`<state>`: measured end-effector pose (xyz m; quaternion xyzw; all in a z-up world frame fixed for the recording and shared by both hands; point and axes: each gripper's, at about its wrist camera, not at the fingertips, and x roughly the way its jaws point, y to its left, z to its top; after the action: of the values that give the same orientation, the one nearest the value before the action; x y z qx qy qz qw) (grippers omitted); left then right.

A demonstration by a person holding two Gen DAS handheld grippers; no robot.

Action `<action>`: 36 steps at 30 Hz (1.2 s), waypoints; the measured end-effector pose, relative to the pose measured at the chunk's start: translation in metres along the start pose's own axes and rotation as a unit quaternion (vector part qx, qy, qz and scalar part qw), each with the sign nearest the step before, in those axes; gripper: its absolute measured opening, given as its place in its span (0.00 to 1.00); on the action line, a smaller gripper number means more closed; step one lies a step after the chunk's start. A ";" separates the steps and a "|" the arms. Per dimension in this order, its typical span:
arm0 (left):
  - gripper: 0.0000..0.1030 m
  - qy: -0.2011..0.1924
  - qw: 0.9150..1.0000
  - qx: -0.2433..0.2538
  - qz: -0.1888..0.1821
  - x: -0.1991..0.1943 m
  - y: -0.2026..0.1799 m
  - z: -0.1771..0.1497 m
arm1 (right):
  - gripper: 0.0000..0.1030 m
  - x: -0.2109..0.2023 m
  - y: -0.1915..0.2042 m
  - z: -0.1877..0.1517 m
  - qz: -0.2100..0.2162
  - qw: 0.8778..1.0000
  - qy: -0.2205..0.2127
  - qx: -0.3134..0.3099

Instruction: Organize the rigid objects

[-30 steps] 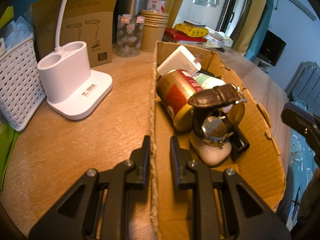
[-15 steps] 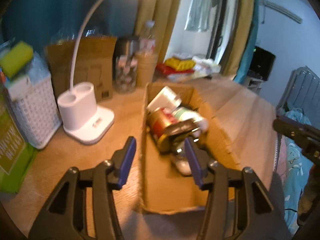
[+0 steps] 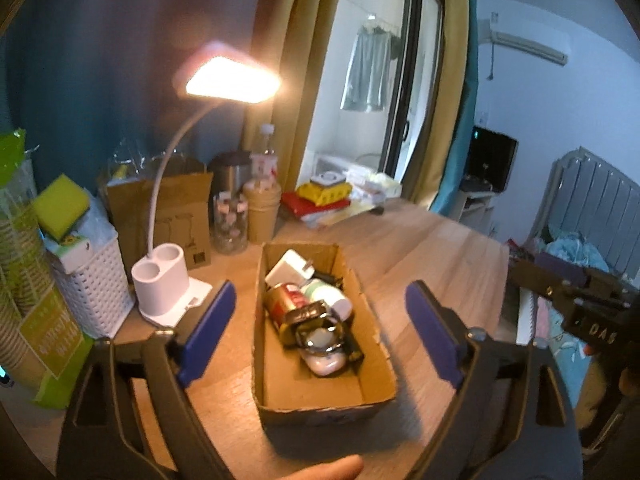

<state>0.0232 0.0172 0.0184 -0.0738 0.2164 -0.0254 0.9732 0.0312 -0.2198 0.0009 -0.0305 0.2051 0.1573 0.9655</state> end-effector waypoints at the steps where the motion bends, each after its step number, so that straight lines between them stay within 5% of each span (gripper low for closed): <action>1: 0.86 0.000 1.000 0.001 -0.003 -0.003 -0.002 0.001 | 0.56 -0.003 0.000 0.001 -0.003 1.000 -0.003 0.001; 10: 0.88 -0.061 0.998 0.009 -0.024 -0.058 -0.014 0.021 | 0.60 -0.039 0.003 0.010 -0.019 0.999 -0.040 0.000; 17: 0.93 -0.096 0.995 0.022 0.012 -0.082 -0.020 0.027 | 0.63 -0.063 0.009 0.014 -0.024 0.998 -0.066 -0.004; 36: 0.94 -0.086 0.995 0.043 -0.019 -0.082 -0.025 0.028 | 0.64 -0.061 0.008 0.015 -0.027 0.998 -0.064 0.005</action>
<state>-0.0391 0.0031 0.0816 -0.0377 0.1290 -0.0464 0.9898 -0.0182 -0.2276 0.0397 -0.0212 0.1425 0.1323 0.9807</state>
